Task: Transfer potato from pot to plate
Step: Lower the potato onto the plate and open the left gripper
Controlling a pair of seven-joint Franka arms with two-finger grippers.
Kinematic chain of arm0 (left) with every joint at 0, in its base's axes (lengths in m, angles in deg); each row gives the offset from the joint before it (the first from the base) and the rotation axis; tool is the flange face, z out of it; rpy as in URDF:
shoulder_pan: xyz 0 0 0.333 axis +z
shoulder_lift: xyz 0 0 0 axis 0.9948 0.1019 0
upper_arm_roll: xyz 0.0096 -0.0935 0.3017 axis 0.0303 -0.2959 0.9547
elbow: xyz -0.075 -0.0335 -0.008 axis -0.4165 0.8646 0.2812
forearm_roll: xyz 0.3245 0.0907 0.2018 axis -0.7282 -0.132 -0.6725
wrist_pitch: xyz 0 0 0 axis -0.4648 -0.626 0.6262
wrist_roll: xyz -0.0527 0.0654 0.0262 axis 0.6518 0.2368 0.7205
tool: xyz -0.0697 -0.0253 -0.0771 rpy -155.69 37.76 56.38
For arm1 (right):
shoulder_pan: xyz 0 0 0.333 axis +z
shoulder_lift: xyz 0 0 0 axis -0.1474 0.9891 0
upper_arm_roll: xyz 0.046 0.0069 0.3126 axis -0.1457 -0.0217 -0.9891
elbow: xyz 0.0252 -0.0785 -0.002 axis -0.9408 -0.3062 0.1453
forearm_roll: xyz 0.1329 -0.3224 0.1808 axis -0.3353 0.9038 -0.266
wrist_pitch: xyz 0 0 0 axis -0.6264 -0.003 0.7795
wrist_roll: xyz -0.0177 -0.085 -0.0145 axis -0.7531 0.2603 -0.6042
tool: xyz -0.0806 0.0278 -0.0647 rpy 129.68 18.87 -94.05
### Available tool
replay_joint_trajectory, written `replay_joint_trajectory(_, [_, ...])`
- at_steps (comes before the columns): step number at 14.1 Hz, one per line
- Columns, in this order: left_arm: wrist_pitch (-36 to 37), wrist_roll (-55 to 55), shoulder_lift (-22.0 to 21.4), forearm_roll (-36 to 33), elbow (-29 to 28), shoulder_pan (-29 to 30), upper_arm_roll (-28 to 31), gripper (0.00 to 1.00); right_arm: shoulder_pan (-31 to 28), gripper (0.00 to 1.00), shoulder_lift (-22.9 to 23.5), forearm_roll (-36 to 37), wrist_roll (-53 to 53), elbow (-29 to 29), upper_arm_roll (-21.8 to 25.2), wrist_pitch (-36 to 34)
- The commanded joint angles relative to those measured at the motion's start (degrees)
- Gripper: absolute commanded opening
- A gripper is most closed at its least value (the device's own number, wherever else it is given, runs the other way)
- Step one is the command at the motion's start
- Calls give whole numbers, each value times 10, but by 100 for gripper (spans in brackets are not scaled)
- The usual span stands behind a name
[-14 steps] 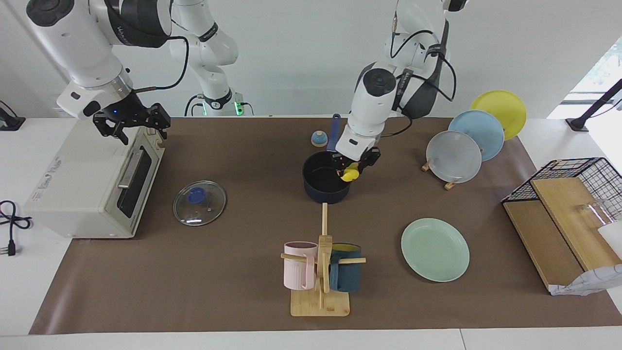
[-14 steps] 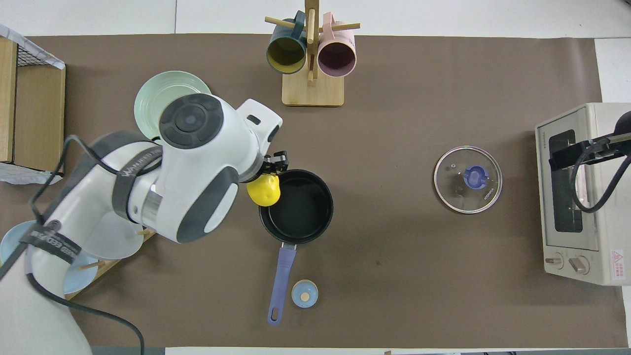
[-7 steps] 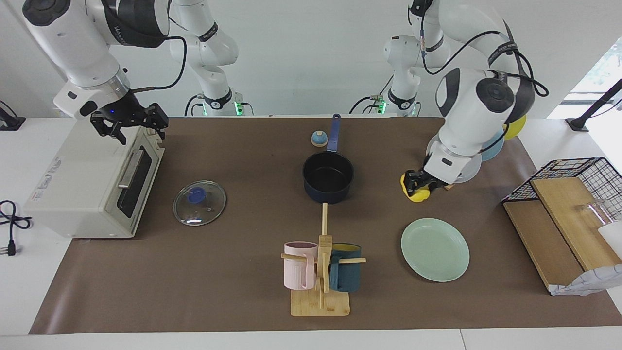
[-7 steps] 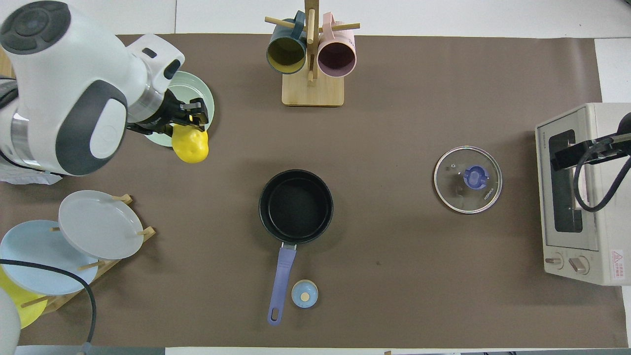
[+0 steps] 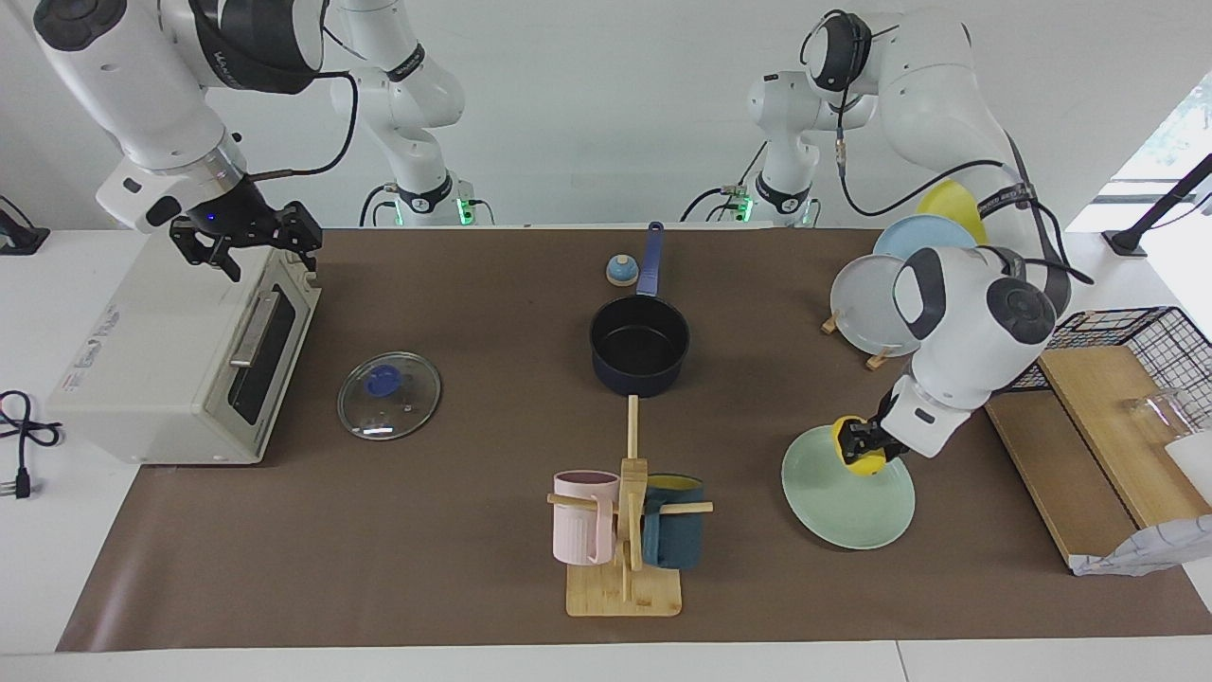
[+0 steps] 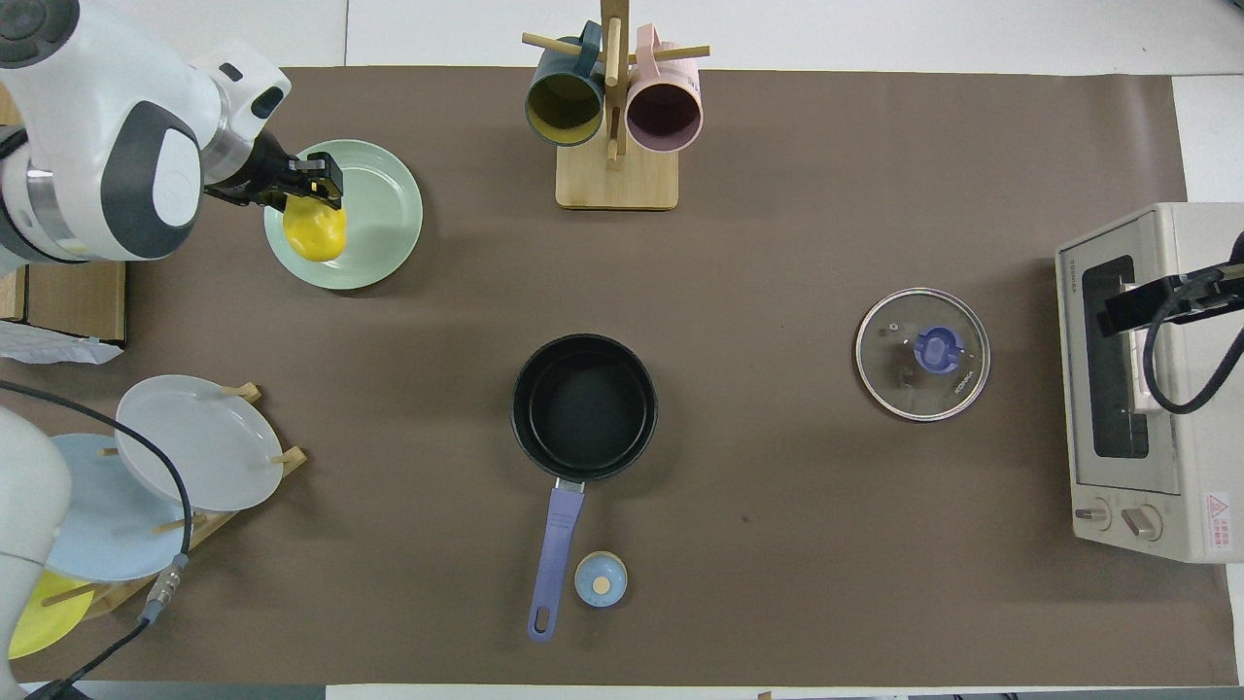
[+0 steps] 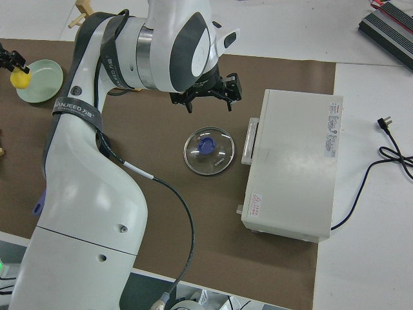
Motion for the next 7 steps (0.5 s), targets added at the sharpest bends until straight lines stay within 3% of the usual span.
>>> replay_joint_trajectory(1, [-50, -11, 3, -15, -38, 4, -4, 0, 51, 100, 2, -8, 8, 5, 51, -5])
replay_joint_trajectory(5, [-55, -14, 0, -15, -51, 1, -3, 0, 61, 100, 4, -11, 9, 5, 65, -1])
replay_joint_trajectory(6, [-56, -31, -5, -15, -54, 0, -3, 99, 60, 100, 4, -10, 9, 5, 64, 0])
replay_joint_trajectory(7, [-49, -39, -5, -15, -50, 0, -3, 100, 59, 100, 7, -10, 10, 5, 61, 2])
